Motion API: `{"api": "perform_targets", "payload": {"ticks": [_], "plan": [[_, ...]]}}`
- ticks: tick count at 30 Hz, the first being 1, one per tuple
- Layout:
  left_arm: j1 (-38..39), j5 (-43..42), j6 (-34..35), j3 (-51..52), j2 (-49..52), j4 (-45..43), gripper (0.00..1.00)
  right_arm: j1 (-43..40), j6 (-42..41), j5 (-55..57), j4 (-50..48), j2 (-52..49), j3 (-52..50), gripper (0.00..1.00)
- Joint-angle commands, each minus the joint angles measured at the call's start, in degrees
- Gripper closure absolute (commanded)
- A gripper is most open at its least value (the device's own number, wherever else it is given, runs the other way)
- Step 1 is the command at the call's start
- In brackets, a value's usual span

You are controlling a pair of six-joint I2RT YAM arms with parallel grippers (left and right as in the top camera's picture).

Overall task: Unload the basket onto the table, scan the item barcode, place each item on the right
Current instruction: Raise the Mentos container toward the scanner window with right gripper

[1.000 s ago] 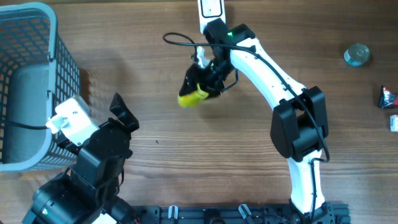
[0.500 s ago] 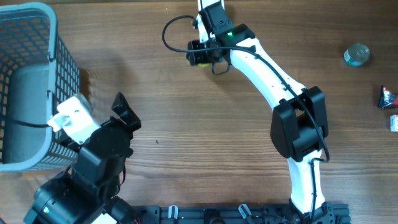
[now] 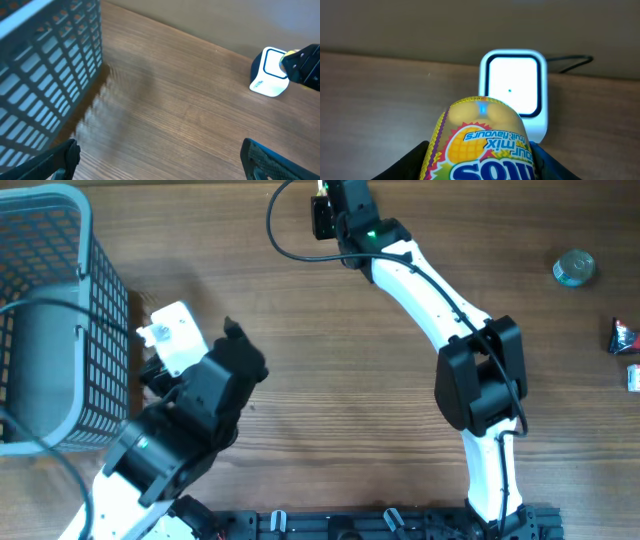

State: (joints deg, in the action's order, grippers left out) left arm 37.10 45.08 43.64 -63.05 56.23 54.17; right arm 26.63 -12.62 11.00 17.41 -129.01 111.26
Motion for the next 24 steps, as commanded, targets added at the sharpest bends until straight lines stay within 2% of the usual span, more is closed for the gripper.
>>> {"api": "perform_targets", "payload": {"ticks": [1, 24], "plan": [[-0.3, 0.0, 0.6, 0.0, 1.7, -1.6, 0.0, -2.3, 0.9, 2.3, -3.4, -3.8, 0.8, 0.46], [-0.3, 0.0, 0.6, 0.0, 7.8, -5.7, 0.0, -4.1, 2.1, 1.7, -23.7, -8.5, 0.8, 0.48]]}}
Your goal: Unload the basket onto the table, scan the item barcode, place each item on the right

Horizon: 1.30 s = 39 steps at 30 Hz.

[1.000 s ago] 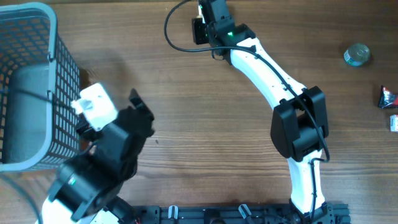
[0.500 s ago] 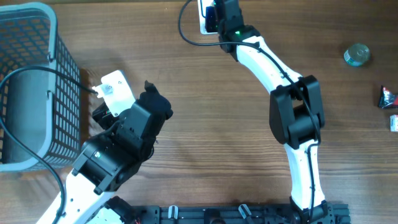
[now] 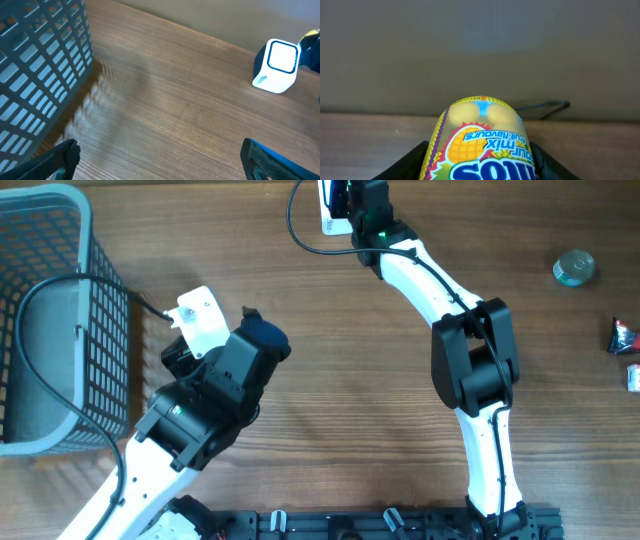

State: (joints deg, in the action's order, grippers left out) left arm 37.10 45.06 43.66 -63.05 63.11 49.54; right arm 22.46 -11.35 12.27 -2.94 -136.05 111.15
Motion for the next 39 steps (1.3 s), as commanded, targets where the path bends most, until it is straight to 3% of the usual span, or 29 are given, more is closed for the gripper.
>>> {"api": "perform_targets", "payload": {"ticks": [1, 7, 25, 34, 39], "plan": [[-0.3, 0.0, 0.5, 0.0, 1.0, -1.4, 0.0, 0.1, 0.8, 0.4, -4.5, -2.2, 0.9, 0.48], [-0.3, 0.0, 0.5, 0.0, 1.1, -2.6, 0.0, 0.3, 0.7, 0.1, -9.1, -5.1, 0.9, 0.47], [-0.3, 1.1, 0.5, 0.1, 1.7, -2.7, 0.0, 0.6, 0.9, -0.8, -9.3, -6.1, 0.9, 0.47], [-0.3, 1.1, 0.5, 0.0, 1.8, -2.7, 0.0, 0.5, 5.4, 0.0, -1.4, 0.1, 0.9, 0.51], [-0.3, 1.0, 0.5, 0.0, 1.8, -2.6, 0.0, 0.5, 5.4, 0.4, 7.9, 7.8, 0.9, 0.51]]}}
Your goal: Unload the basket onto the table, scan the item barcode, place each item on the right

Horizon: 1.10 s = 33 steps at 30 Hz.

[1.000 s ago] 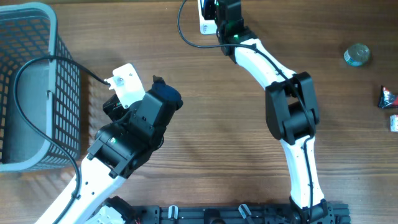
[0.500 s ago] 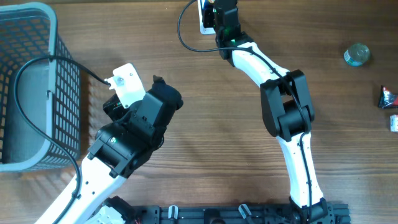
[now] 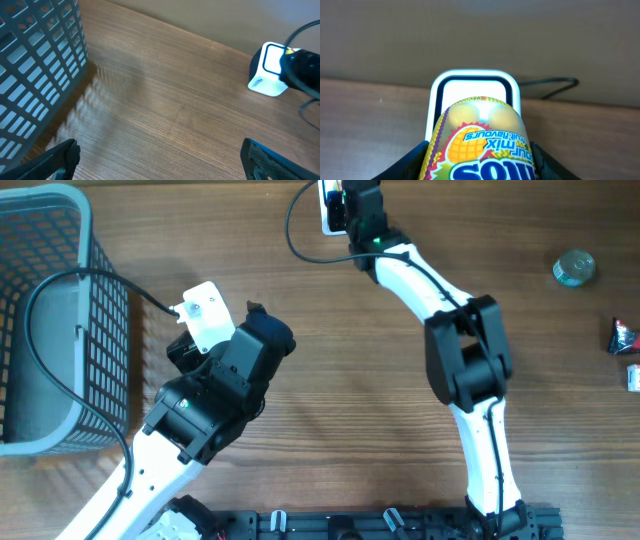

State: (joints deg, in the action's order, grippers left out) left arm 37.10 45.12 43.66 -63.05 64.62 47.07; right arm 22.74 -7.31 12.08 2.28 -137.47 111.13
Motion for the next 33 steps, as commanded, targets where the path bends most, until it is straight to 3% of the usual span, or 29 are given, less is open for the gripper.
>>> {"api": "perform_targets", "payload": {"ticks": [1, 7, 12, 17, 20, 26, 33], "plan": [[-0.3, 1.0, 0.5, 0.0, 0.3, -0.2, 0.0, 0.3, 1.3, 1.0, 4.5, 10.7, 0.9, 0.51], [-0.3, 1.0, 0.5, 0.0, 0.3, -0.2, 0.0, 0.2, 1.3, 13.8, 18.0, 20.7, 0.9, 0.5], [-0.3, 0.8, 0.5, 0.0, 0.3, -0.2, 0.0, -0.9, 1.1, 26.2, 34.8, 26.6, 0.9, 0.51], [-0.3, -0.4, 0.5, 0.0, 0.3, -0.2, 0.0, -5.9, -4.5, 28.4, 51.1, 27.0, 0.9, 0.5], [-0.3, -0.6, 0.5, 0.0, 0.3, -0.2, 0.0, -11.5, -9.7, 23.3, 56.8, 26.9, 0.6, 0.49], [-0.3, -4.6, 0.5, 0.0, 0.3, -0.2, 0.0, -28.8, -11.1, -3.6, 60.7, 26.8, -1.4, 0.47], [-0.3, -8.3, 0.5, 0.1, 0.3, -0.8, 0.0, -41.8, -12.4, -10.8, 58.2, 24.0, -7.7, 0.47]]}}
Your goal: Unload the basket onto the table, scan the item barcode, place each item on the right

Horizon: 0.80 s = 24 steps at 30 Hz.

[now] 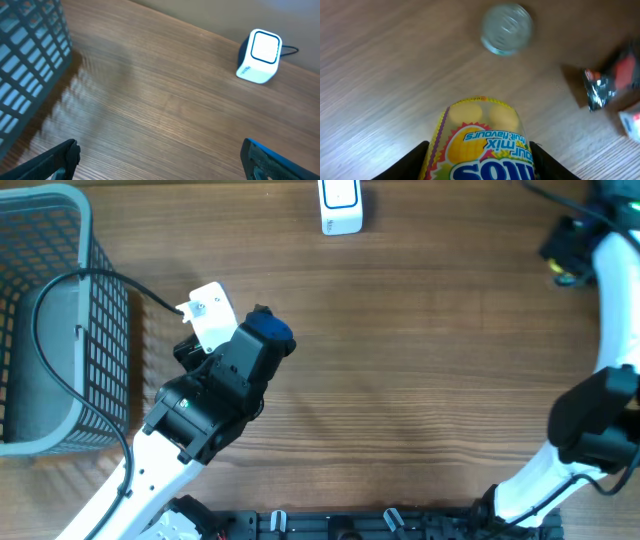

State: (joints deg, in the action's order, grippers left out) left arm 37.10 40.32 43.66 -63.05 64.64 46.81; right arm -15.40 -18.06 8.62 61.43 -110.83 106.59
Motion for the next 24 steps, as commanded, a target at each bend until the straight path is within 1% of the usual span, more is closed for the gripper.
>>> {"api": "perform_targets", "payload": {"ticks": [1, 5, 8, 11, 17, 23, 24], "plan": [[-0.3, -4.3, 0.5, 0.0, 0.3, -0.6, 0.0, -4.6, -1.6, -7.4, -1.1, -3.3, -4.0, 0.47], [-0.2, -6.8, 0.5, 0.0, 0.3, -0.6, 0.0, -7.3, -1.6, -7.4, -2.4, -5.7, -6.9, 0.46], [-0.2, -8.7, 0.5, 0.0, 0.3, -0.5, 0.0, -8.2, -0.7, -6.8, -5.0, -7.7, -8.9, 0.41], [-0.2, -10.4, 0.5, 0.0, 0.3, -0.1, 0.0, -9.2, 0.0, -5.4, -5.7, -10.3, -9.2, 0.41], [-0.2, -10.5, 0.5, 0.0, 0.3, 0.5, 0.0, -12.6, 0.1, -1.8, -7.6, -15.3, -9.3, 0.4], [-0.2, -10.6, 0.5, 0.0, 0.2, 0.6, 0.0, -17.4, 0.0, -1.3, -9.8, -16.7, -9.3, 0.39], [-0.2, -10.6, 0.5, 0.0, 0.2, 0.5, 0.0, -18.3, 0.0, -1.9, -10.1, -16.7, -9.3, 0.38]]}}
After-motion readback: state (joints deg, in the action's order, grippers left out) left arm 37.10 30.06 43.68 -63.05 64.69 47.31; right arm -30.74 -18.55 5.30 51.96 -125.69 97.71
